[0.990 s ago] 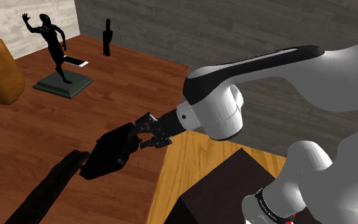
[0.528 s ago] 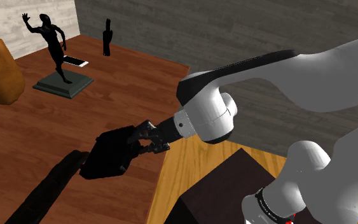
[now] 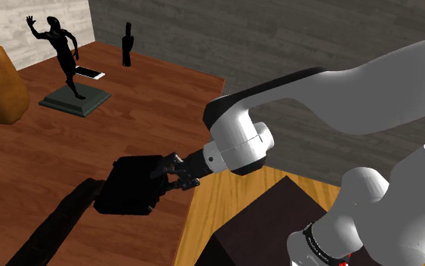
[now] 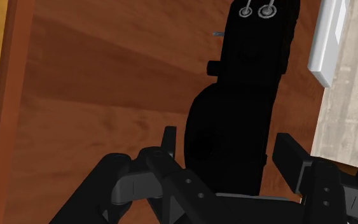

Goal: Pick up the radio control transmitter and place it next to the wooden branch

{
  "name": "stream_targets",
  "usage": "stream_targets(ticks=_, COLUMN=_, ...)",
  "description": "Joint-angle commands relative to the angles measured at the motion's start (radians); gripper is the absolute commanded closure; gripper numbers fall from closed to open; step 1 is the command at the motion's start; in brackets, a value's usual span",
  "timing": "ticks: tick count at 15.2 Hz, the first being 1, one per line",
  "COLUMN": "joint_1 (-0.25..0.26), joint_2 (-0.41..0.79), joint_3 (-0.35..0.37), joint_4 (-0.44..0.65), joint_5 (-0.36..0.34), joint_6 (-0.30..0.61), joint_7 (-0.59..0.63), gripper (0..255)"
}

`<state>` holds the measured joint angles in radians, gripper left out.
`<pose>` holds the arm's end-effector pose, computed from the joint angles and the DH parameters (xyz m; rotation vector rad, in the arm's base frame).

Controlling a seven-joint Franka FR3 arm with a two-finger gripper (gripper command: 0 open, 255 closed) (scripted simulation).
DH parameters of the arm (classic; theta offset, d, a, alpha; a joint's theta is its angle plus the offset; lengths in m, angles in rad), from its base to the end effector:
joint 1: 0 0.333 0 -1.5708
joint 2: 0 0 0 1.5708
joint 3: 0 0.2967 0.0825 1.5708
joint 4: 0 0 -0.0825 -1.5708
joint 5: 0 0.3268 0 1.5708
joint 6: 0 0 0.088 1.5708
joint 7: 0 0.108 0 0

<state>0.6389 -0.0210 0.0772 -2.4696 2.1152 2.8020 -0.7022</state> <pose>0.3384 0.2411 0.3162 -2.1465 0.6486 -0.2093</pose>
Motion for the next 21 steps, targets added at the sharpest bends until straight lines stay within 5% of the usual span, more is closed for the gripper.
stream_targets(ticks=1, joint_1=-0.002, joint_2=0.005, joint_3=-0.002, joint_4=-0.004, joint_5=0.009, joint_6=-0.004, joint_7=-0.012, gripper=255)
stream_targets(ticks=6, joint_1=-0.003, joint_2=0.006, joint_3=-0.002, joint_4=-0.004, joint_5=0.009, joint_6=-0.004, joint_7=-0.012, gripper=255)
stream_targets(ticks=7, joint_1=-0.002, joint_2=0.004, joint_3=-0.001, joint_4=-0.004, joint_5=0.008, joint_6=-0.002, joint_7=-0.009, gripper=0)
stream_targets(ticks=12, joint_1=-0.003, joint_2=0.006, joint_3=-0.002, joint_4=-0.004, joint_5=0.009, joint_6=-0.004, joint_7=-0.012, gripper=0)
stream_targets(ticks=16, joint_1=-0.007, joint_2=-0.170, joint_3=-0.023, joint_4=-0.133, joint_5=-0.150, joint_6=-0.004, joint_7=0.142, gripper=0)
stream_targets(ticks=21, joint_1=-0.006, joint_2=-0.170, joint_3=-0.024, joint_4=-0.133, joint_5=-0.150, joint_6=-0.004, joint_7=0.142, gripper=0)
